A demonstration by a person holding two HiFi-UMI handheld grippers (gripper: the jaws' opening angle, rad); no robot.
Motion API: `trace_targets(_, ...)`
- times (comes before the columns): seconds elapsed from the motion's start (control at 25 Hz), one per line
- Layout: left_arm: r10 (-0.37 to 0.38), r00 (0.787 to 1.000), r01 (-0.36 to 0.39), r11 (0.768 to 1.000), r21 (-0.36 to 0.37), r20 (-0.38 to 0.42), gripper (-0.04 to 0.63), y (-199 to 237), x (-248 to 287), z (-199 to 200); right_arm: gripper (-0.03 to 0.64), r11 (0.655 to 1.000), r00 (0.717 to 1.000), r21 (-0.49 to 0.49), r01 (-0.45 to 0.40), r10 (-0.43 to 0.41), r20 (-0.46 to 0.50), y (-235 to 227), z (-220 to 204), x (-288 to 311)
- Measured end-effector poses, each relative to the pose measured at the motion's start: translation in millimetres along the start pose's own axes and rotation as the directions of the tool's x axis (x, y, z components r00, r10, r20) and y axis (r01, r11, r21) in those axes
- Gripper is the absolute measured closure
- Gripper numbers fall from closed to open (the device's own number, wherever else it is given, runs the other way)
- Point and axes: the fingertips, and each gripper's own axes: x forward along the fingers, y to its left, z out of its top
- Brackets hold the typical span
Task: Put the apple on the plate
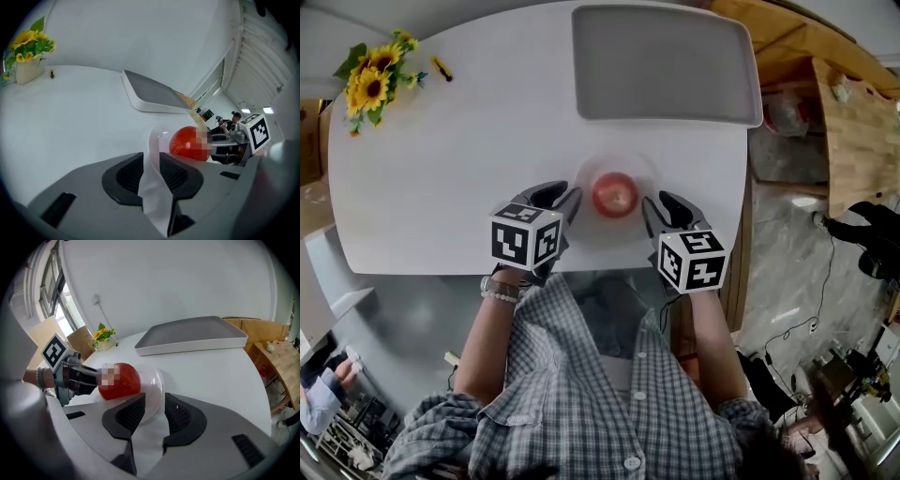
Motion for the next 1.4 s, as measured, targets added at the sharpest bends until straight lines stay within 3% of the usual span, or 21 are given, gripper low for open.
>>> trace_targets(0.44,-0.013,0.998,0.014,1.000,0.019,-0.062,0.505,0,11,-3,0.509,0.994,0.995,0.101,-0.039,0.048,-0.088,-2,-9,15)
trace_targets(0.76,-0.043,0.992,0.050,0.997,0.055,-0.119,0.514,-6,14,-5,0.511,0.995,0.992,0.087,-0.043,0.053,-0.113,-7,-10,14)
trace_targets(1.08,-0.072,0.993,0.069,0.997,-0.034,-0.096,0.522,-7,16,-5,0.520,0.989,0.994,0.143,-0.020,0.035,-0.101,-10,-10,14)
trace_targets(1.4,-0.096,0.986,0.077,0.987,-0.138,-0.137,0.537,-5,18,-3,0.536,0.968,0.993,0.252,-0.013,0.041,-0.108,-11,-11,15)
